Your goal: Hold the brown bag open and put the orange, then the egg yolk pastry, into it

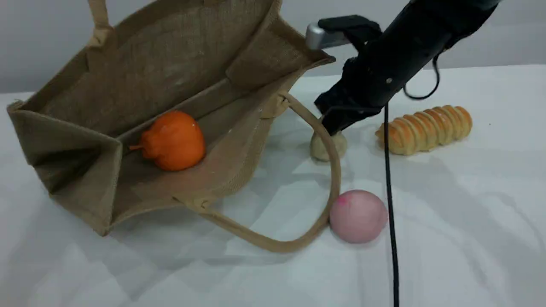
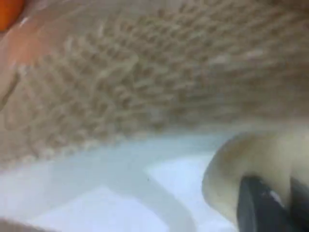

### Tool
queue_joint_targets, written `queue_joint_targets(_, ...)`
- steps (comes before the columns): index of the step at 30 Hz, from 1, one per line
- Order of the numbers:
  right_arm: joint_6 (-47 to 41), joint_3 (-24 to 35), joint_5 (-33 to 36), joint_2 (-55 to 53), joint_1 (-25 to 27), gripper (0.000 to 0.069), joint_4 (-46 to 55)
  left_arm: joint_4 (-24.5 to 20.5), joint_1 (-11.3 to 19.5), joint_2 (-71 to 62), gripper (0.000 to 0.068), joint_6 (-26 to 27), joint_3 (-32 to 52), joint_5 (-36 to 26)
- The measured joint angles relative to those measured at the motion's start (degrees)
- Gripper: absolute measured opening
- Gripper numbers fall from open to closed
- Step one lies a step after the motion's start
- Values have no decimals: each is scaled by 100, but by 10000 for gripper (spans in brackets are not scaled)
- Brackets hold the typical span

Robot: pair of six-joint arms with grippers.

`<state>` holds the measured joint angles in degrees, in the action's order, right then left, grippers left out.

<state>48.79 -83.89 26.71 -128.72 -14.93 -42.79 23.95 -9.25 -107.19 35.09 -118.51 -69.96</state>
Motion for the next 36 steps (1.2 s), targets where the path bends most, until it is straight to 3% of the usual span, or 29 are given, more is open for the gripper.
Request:
queue_joint_targets(10, -849, 975, -128, 1331, 492, 27, 1121, 7, 0, 0, 86, 0, 0, 0)
queue_joint_targets(21, -759, 2618, -596, 3424, 396, 27, 869, 26, 0, 0, 86, 53, 0, 0)
queue_joint_targets(27, -265, 3085, -711, 4174, -170, 27, 263, 342, 0, 0, 86, 259, 0, -3)
queue_joint_targets(31, -201, 3096, -730, 4218, -725, 27, -14, 493, 0, 0, 86, 259, 0, -3)
queue_joint_targets(36, -155, 3096, -1262, 4152, -1453, 27, -211, 616, 0, 0, 86, 289, 0, -3)
